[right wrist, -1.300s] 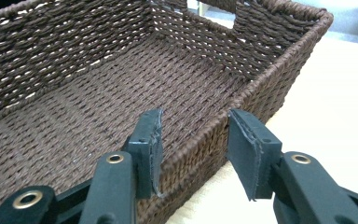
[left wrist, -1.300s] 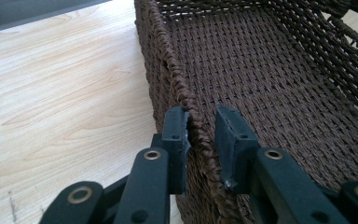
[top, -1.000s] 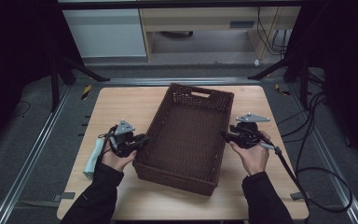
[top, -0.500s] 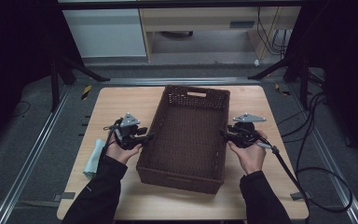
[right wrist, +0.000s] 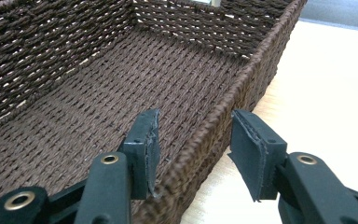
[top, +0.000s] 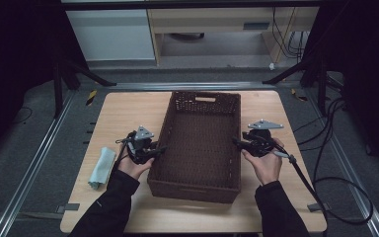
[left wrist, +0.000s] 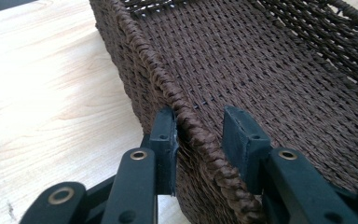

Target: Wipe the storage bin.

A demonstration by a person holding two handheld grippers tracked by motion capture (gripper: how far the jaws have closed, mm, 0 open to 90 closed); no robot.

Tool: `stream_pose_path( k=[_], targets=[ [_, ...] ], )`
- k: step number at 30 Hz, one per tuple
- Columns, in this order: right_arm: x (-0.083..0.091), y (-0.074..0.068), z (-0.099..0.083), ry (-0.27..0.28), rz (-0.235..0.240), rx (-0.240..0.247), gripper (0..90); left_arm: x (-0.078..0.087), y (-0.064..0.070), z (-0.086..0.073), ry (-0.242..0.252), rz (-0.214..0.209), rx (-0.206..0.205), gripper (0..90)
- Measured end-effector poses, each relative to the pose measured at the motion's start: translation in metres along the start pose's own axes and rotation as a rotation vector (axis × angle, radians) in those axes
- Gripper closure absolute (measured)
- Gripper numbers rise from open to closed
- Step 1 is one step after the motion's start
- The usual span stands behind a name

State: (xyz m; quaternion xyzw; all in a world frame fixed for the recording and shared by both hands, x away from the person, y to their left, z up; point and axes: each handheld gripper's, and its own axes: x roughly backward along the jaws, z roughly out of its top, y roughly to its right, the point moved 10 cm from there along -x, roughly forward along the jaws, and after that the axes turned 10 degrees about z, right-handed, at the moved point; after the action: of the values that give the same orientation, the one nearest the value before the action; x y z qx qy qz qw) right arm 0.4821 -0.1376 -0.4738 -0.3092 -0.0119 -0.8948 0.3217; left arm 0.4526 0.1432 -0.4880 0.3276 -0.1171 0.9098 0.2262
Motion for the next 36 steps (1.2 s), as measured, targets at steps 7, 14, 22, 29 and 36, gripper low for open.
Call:
stream_pose_path(
  k=[7,14,22,29,36],
  targets=[
    [0.002,-0.002,-0.003,-0.004,0.01,-0.021,51.2,0.009,0.013,-0.006,-0.005,-0.001,0.01,63.0],
    [-0.002,-0.004,-0.009,-0.024,0.019,-0.03,51.1,0.012,0.019,-0.009,0.002,0.012,0.011,60.7],
    [-0.007,0.001,-0.018,-0.071,0.003,-0.021,52.6,0.012,0.022,-0.009,0.006,0.019,0.012,60.4],
    [-0.009,0.0,-0.022,-0.079,0.02,-0.04,56.9,0.016,0.02,-0.004,0.027,0.01,-0.008,53.1],
    [-0.009,0.001,-0.022,-0.072,0.002,-0.047,61.8,0.035,0.009,0.013,0.102,0.017,0.014,46.2]
  ],
)
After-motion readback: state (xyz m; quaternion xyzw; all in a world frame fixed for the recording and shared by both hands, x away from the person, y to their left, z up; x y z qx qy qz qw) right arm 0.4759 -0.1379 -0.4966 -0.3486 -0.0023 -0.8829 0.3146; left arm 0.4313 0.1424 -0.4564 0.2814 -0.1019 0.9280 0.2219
